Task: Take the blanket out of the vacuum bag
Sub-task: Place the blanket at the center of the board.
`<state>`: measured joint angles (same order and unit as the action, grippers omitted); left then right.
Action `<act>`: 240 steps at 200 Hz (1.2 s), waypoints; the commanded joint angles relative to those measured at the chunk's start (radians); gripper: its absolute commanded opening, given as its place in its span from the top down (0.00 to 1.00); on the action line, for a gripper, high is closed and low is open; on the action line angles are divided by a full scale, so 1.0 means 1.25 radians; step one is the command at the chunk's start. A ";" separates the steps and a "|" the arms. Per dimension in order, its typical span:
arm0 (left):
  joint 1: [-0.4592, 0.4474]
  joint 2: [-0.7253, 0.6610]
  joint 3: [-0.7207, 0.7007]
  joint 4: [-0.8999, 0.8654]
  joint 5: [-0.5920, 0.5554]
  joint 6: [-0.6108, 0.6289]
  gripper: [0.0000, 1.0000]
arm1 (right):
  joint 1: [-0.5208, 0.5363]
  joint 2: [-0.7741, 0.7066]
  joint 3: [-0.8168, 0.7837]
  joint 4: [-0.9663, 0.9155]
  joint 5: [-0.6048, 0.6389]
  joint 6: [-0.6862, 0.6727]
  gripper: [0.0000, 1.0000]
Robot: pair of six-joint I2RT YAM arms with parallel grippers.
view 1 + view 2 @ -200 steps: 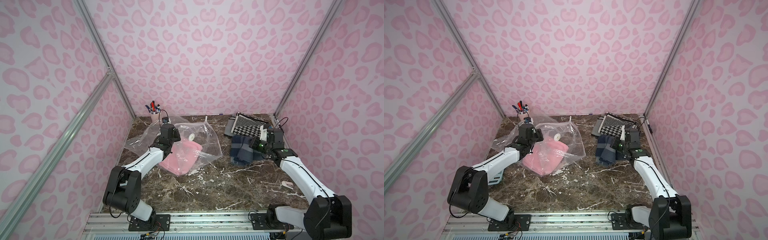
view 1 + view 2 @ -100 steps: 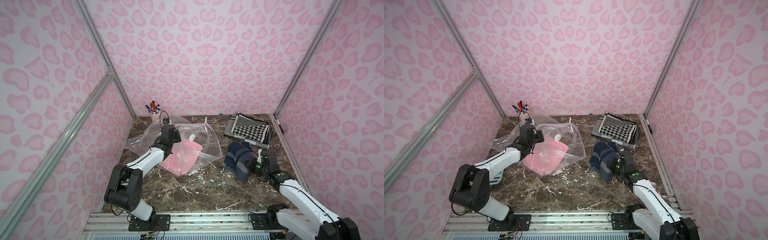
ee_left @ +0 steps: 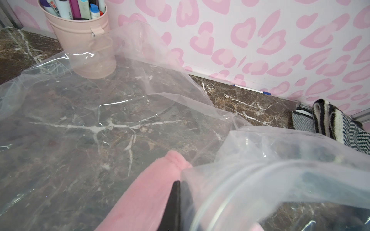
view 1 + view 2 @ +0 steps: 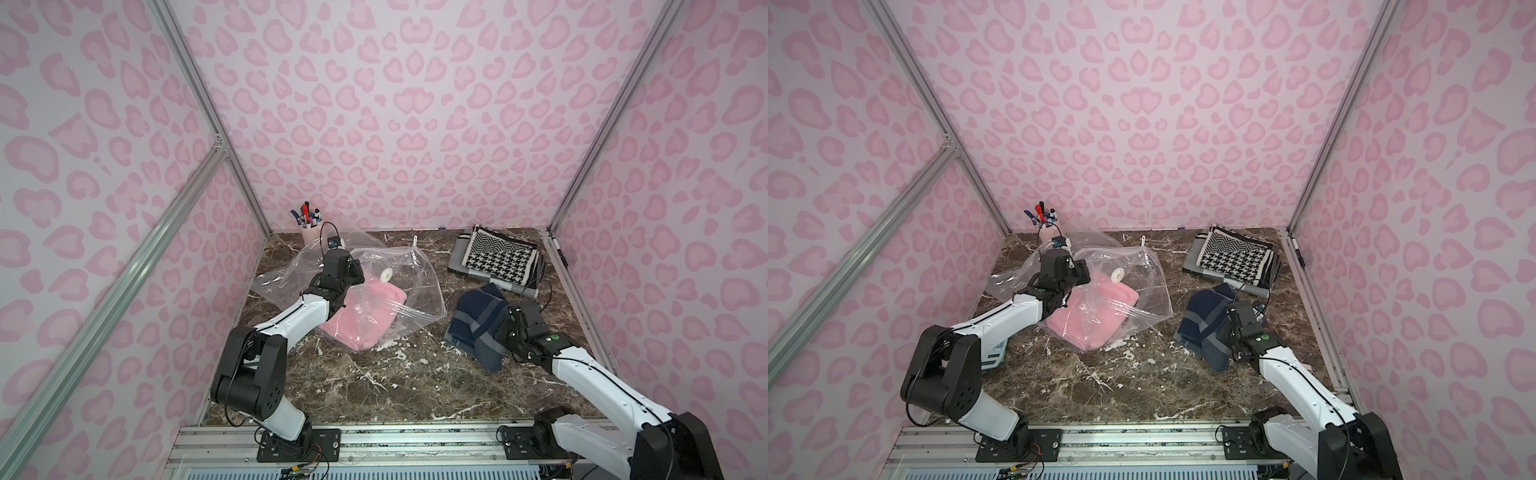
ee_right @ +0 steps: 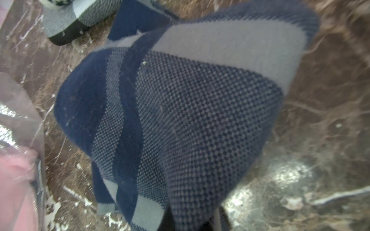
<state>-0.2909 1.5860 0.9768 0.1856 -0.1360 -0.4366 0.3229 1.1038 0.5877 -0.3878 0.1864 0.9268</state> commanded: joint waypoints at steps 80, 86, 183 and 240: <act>0.000 0.004 -0.002 0.017 0.031 -0.004 0.96 | -0.025 0.193 0.064 -0.086 0.093 -0.106 1.00; 0.000 0.002 -0.002 0.017 0.029 -0.003 0.96 | -0.014 0.199 0.065 -0.091 0.100 -0.101 1.00; 0.000 -0.016 -0.002 0.007 0.015 0.013 0.96 | 0.202 0.201 0.052 -0.126 0.060 0.051 0.49; 0.023 -0.078 0.020 -0.029 -0.104 0.069 0.96 | 0.329 0.074 0.148 -0.317 0.183 0.119 0.29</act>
<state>-0.2878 1.5143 0.9886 0.1596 -0.1726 -0.3859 0.6960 1.2472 0.7422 -0.6506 0.3321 1.0245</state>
